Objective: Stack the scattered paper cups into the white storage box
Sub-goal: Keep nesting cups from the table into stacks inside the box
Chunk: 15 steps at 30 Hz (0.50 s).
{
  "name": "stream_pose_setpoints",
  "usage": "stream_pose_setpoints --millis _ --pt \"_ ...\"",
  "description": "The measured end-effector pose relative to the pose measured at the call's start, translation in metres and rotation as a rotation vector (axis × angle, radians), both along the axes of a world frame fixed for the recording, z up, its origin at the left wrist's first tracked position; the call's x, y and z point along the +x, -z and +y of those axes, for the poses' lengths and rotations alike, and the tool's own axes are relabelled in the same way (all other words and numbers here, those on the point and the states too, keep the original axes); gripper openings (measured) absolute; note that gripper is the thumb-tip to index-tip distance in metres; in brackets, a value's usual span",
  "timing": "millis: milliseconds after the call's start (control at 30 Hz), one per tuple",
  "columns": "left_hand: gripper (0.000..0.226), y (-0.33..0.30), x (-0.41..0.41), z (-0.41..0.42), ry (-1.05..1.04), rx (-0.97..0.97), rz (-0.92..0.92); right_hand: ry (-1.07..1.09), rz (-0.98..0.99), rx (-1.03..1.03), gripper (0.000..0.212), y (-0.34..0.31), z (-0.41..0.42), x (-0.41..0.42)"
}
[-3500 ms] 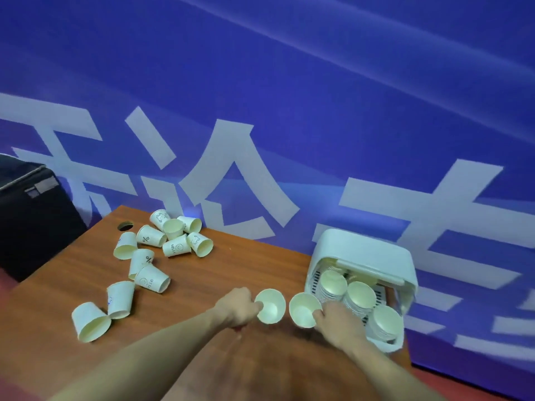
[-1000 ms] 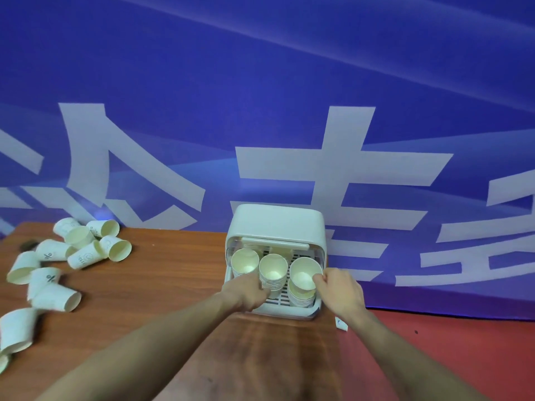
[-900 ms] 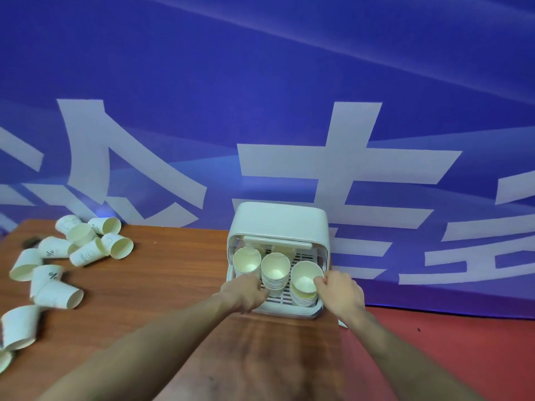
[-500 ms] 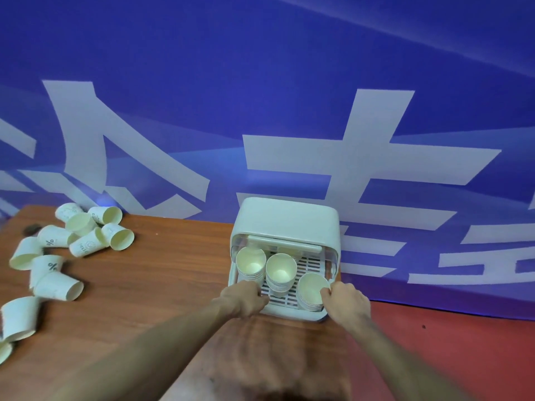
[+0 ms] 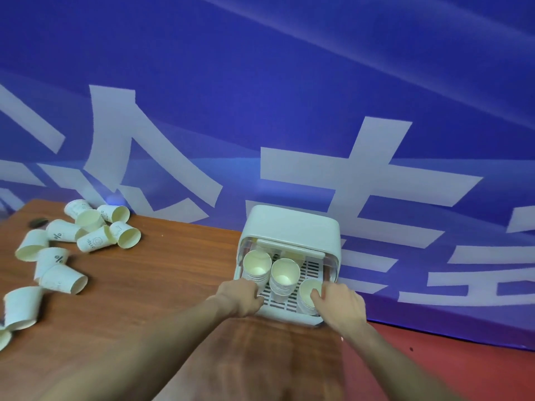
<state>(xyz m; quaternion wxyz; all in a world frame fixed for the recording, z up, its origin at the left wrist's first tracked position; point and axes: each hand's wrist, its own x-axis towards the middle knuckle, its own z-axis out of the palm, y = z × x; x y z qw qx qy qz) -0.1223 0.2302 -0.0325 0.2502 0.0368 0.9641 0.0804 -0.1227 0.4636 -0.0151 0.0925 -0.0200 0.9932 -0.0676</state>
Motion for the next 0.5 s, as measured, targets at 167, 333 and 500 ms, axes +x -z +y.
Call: stream_pose_setpoints --millis 167,333,500 --pt "0.037 -0.014 0.02 -0.03 0.021 -0.013 0.119 -0.121 0.04 -0.098 0.029 -0.017 -0.038 0.015" --pt "0.04 -0.022 0.04 -0.073 0.027 -0.066 0.261 -0.275 0.057 -0.068 0.025 -0.024 -0.08 0.026" --pt "0.04 -0.031 0.062 -0.128 -0.017 -0.113 0.306 -0.376 0.066 -0.024 0.03 -0.03 -0.134 0.029"
